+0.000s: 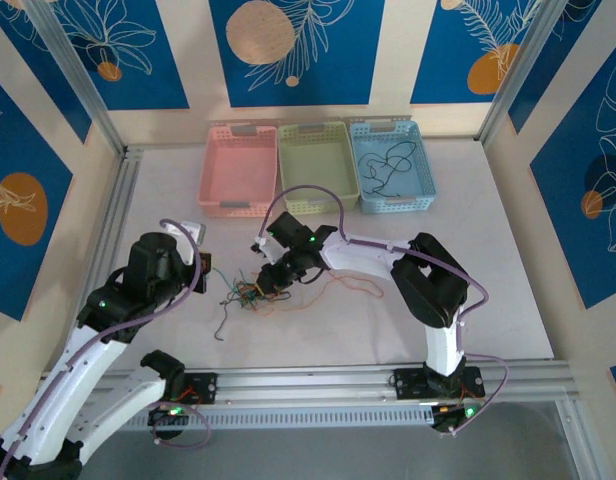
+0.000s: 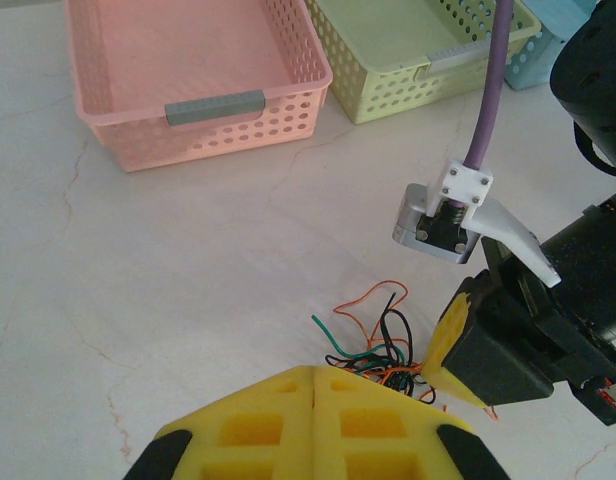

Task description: Untangle the cables

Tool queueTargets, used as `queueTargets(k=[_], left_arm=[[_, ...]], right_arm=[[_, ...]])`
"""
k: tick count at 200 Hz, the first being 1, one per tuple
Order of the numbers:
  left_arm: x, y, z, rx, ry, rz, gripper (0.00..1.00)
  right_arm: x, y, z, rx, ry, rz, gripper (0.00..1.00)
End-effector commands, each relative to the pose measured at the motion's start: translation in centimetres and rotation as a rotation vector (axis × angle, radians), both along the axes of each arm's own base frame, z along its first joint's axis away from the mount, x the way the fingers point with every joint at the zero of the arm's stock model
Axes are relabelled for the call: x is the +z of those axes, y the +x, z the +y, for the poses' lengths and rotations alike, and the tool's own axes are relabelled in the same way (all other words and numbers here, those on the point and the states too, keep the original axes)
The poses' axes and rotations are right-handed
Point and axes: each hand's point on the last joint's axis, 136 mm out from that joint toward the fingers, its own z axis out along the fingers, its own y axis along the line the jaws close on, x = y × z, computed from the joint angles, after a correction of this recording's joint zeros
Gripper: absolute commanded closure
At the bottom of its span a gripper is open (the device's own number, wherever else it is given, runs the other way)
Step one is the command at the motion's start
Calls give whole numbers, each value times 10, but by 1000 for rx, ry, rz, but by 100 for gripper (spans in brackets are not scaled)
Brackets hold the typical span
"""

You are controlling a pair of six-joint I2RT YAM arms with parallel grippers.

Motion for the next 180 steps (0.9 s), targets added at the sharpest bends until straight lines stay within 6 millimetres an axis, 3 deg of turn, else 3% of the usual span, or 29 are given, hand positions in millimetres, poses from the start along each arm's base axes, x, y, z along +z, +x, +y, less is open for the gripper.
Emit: queueTargets(k=[1,33,50,75,100,123,180], left_arm=[[-2,-2,1,-6,1,-5,100],[0,-2,3,-1,2,-12,100],[2,-2,5,7,2,-20,100],[2,-2,7,17,5,-26,100],[3,-2,8,23,8,-29,100],[2,-2,9,25,9,-28,100],[11,-3,19,66,13,-70,100]], right_arm=[[2,-6,-2,9,10,6,100],[16,6,-15,-62,63,-26,100],[27,21,-35,-150,110,-30,100],[40,52,-83,-355,162,-17,100],[48,85,-151,-618,242,32,100],[40,102,-208,-824,282,98,100],[18,114,-270,-1084,288,204,100]])
